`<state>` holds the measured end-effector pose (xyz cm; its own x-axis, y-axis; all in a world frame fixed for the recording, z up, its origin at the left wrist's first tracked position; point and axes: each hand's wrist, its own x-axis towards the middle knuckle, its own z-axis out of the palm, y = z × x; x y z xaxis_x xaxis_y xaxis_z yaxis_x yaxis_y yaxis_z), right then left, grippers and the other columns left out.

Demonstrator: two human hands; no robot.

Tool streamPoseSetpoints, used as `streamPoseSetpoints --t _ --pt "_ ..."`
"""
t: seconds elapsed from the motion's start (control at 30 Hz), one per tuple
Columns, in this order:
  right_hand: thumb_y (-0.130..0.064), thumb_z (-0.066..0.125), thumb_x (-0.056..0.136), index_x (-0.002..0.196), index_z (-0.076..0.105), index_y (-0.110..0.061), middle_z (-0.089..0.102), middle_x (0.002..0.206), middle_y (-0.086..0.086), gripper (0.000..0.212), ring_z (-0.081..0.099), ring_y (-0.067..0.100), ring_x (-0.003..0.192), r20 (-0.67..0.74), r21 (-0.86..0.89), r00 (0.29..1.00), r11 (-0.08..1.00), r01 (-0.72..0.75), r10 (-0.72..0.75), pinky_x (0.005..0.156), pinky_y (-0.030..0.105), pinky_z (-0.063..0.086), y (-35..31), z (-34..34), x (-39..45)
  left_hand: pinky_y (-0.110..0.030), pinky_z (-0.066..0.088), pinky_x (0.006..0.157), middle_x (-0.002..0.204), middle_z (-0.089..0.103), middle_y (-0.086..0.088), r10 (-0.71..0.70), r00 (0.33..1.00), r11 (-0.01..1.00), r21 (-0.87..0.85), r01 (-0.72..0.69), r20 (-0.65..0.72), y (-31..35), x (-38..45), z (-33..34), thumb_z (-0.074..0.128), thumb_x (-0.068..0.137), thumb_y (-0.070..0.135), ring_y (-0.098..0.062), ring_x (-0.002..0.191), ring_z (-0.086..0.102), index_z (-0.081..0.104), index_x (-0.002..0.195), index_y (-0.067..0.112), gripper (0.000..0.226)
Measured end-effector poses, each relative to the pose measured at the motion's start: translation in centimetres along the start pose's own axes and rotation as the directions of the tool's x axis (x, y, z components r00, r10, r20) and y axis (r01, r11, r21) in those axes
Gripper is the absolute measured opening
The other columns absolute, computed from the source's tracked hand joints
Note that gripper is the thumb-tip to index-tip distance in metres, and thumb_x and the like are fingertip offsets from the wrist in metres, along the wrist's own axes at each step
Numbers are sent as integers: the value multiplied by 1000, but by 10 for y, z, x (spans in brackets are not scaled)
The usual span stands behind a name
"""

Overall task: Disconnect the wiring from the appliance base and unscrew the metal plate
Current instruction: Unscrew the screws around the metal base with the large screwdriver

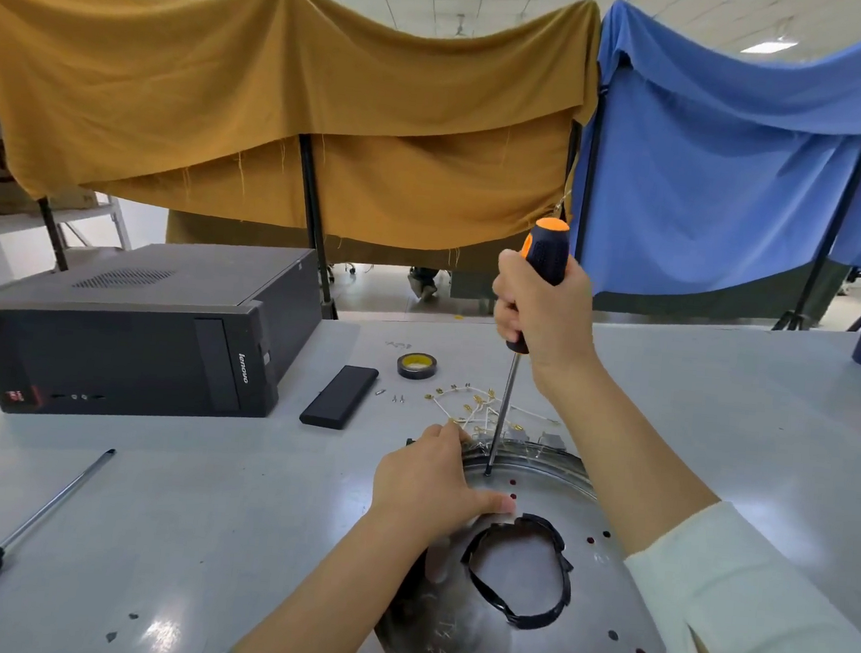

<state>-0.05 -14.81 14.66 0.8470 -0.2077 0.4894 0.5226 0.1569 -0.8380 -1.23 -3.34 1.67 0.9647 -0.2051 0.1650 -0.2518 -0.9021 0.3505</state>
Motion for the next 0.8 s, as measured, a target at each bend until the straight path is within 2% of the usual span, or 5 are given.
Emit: streamPoseSetpoints --t 0.13,0.3,0.5,0.63,0.8 --pt "-10 58 88 78 39 -14 39 57 0 21 30 11 39 245 85 969 996 -38 16 39 21 28 0 -3 0 -27 36 74 126 50 13 -3 1000 1000 7 3 -3 0 1 0 60 57 80 -13 109 56 42 124 30 86" --pt "-25 69 86 92 41 -13 54 58 -5 31 51 13 49 72 -24 993 995 97 -95 49 21 45 11 -6 -9 -28 38 76 126 50 14 -2 1000 1000 4 2 -5 0 1 1 59 56 81 -12 109 55 41 124 31 86" --pt "-53 56 78 99 58 -16 59 66 -3 43 50 11 52 68 230 997 972 -39 24 50 23 41 19 -19 -10 -27 37 77 124 51 14 -1 1000 1000 -5 1 -14 1 0 0 59 56 81 -12 110 55 42 123 32 85" --pt "-41 61 83 92 48 -15 51 65 0 31 38 10 47 117 324 993 945 -42 4 43 22 28 23 -26 -7 -27 37 76 124 51 14 3 1000 1000 2 -3 -11 1 -1 -1 59 56 81 -12 109 55 42 123 31 85" --pt "-34 68 77 100 42 -10 58 69 -2 42 45 12 52 56 341 998 940 -16 -3 42 22 34 31 -21 -12 -29 40 79 124 51 13 5 1000 1000 9 -5 -7 1 -1 -1 59 57 81 -14 108 56 42 123 31 84"
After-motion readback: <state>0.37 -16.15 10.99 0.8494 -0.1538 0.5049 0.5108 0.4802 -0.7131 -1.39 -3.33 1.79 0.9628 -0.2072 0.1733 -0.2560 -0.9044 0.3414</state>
